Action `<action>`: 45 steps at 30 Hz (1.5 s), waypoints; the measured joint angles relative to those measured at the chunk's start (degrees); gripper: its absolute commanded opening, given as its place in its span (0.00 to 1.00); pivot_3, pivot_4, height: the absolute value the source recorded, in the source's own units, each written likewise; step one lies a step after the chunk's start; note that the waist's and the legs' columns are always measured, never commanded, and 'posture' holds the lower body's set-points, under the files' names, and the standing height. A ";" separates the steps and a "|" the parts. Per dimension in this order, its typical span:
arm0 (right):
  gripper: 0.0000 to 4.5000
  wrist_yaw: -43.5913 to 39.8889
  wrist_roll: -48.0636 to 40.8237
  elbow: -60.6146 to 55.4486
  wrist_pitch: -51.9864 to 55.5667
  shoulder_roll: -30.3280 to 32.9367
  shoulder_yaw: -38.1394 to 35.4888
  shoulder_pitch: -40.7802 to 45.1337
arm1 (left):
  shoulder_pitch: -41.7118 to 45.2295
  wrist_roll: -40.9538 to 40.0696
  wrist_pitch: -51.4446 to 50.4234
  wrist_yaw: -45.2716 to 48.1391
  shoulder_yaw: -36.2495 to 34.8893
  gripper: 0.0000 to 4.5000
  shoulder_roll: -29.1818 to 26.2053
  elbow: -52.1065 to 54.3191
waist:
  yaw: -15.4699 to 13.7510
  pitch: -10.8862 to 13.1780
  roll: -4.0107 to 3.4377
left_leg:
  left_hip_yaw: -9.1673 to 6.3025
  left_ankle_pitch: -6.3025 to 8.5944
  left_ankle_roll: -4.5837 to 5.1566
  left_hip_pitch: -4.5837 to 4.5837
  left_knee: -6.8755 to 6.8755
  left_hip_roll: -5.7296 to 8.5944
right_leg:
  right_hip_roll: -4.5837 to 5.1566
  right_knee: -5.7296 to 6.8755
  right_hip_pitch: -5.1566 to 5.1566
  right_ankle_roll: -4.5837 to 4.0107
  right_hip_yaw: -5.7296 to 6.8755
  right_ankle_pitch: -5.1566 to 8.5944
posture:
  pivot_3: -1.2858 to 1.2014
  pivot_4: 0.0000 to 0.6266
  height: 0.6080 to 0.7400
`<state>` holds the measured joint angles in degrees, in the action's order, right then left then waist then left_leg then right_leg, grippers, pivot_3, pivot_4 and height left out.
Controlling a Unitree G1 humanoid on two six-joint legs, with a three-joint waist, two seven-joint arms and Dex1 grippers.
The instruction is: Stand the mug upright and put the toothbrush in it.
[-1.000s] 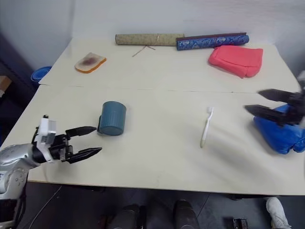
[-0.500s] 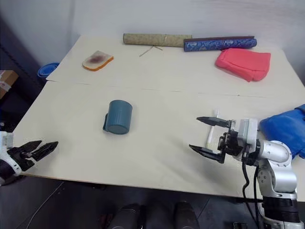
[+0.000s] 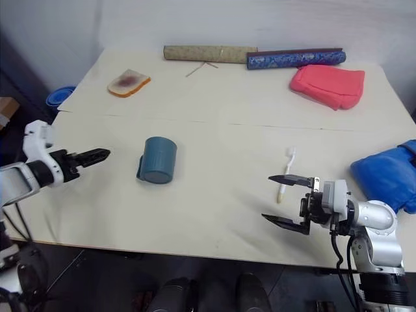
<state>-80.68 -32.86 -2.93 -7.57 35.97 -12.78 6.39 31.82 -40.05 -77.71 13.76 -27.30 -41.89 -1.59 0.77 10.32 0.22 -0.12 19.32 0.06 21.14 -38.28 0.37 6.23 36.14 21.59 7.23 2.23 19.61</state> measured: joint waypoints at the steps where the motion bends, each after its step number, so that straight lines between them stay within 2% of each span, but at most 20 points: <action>1: 0.99 0.66 -0.01 -0.53 0.20 0.00 -0.02 -0.37 | 1.21 1.11 0.23 0.14 2.53 1.00 0.30 -2.00 | -0.03 0.00 0.00 | -0.01 -0.01 -0.01 0.01 -0.01 0.01 | -0.01 0.00 0.00 0.00 0.02 0.00 | 0.52 0.24 1.00; 7: 0.99 4.44 -0.37 -4.99 0.98 -0.13 -0.01 -2.56 | 7.31 6.83 3.89 4.41 14.92 1.00 0.53 -10.11 | -0.74 0.00 0.00 | -0.06 -0.02 -0.03 0.05 -0.25 0.02 | -0.09 0.08 -0.05 0.00 0.06 0.00 | 0.52 0.24 1.00; 12: 0.99 6.45 -0.59 -6.18 1.53 -0.28 0.08 -3.00 | 12.61 9.71 5.32 9.17 20.49 1.00 1.68 -15.70 | -1.76 0.00 0.00 | -0.13 -0.01 -0.01 0.07 -0.61 0.12 | -0.04 0.30 -0.10 0.00 0.10 0.00 | 0.52 0.24 1.00; 20: 1.00 8.46 -1.20 -6.58 2.69 -1.54 1.54 -1.06 | 22.90 15.63 5.92 16.51 29.93 0.49 5.66 -27.33 | -2.46 -0.06 -0.10 | -0.28 -0.06 0.14 0.09 -0.71 0.50 | 0.23 0.38 -0.15 0.01 0.20 0.01 | 0.52 0.24 1.00; 23: 1.00 9.30 -1.44 -6.88 3.01 -2.04 1.60 -0.51 | 24.72 17.74 5.89 19.83 34.56 0.27 5.71 -28.31 | -2.22 -0.09 -0.15 | -0.29 -0.06 0.15 0.08 -0.68 0.51 | 0.23 0.48 -0.16 0.02 0.20 0.01 | 0.52 0.24 1.00; 27: 1.00 11.20 -1.53 -8.05 4.18 -2.34 2.18 -0.38 | 25.13 19.14 5.88 22.79 36.77 0.01 5.90 -28.57 | -2.05 -0.11 -0.18 | -0.30 -0.06 0.15 0.08 -0.68 0.48 | 0.21 0.52 -0.15 0.02 0.20 0.01 | 0.52 0.24 1.00; 32: 1.00 12.78 -1.63 -9.33 5.23 -2.36 3.14 -0.40 | 25.47 19.78 6.92 23.60 33.94 0.01 7.41 -30.94 | -2.24 -0.10 -0.17 | -0.37 -0.06 0.16 0.11 -0.73 0.50 | 0.25 0.41 -0.17 0.02 0.25 0.01 | 0.52 0.24 1.00; 35: 1.00 13.35 -1.65 -9.50 5.23 -2.36 3.14 -0.67 | 24.02 19.61 12.22 23.31 29.85 0.01 9.95 -32.08 | -2.23 -0.07 -0.12 | -0.45 -0.07 0.16 0.21 -0.78 0.50 | 0.26 0.40 -0.16 0.02 0.36 0.01 | 0.52 0.24 1.00; 41: 1.00 13.59 -1.75 -9.83 5.16 -2.35 2.90 -2.35 | 19.17 18.79 35.53 28.58 26.36 0.01 18.23 -27.30 | -2.28 0.03 0.05 | -0.67 -0.07 0.16 0.51 -0.79 0.50 | 0.26 0.32 -0.07 0.03 0.64 0.01 | 0.52 0.24 1.00; 44: 1.00 14.21 -1.75 -10.00 5.13 -2.35 2.75 -2.65 | 19.15 22.00 52.95 28.95 27.28 0.01 23.71 -27.31 | -2.39 0.03 0.05 | -0.67 -0.07 0.16 0.51 -0.79 0.55 | 0.27 0.28 -0.11 0.04 0.69 0.00 | 0.52 0.24 1.00; 45: 1.00 15.12 -1.75 -10.44 5.14 -2.36 2.44 -2.92 | 19.29 25.20 63.28 29.36 29.64 0.01 25.56 -28.94 | -2.38 0.03 0.06 | -0.64 -0.07 0.16 0.51 -0.78 0.57 | 0.27 0.26 -0.11 0.06 0.69 -0.01 | 0.52 0.24 1.00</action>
<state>-65.56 -34.61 -13.37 -2.43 33.61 -10.33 3.47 51.10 -14.84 -14.43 43.12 2.34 -16.32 -30.53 -1.60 10.35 0.28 -0.75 19.25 0.22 21.64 -39.06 0.94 6.49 36.39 21.47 7.29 2.91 19.60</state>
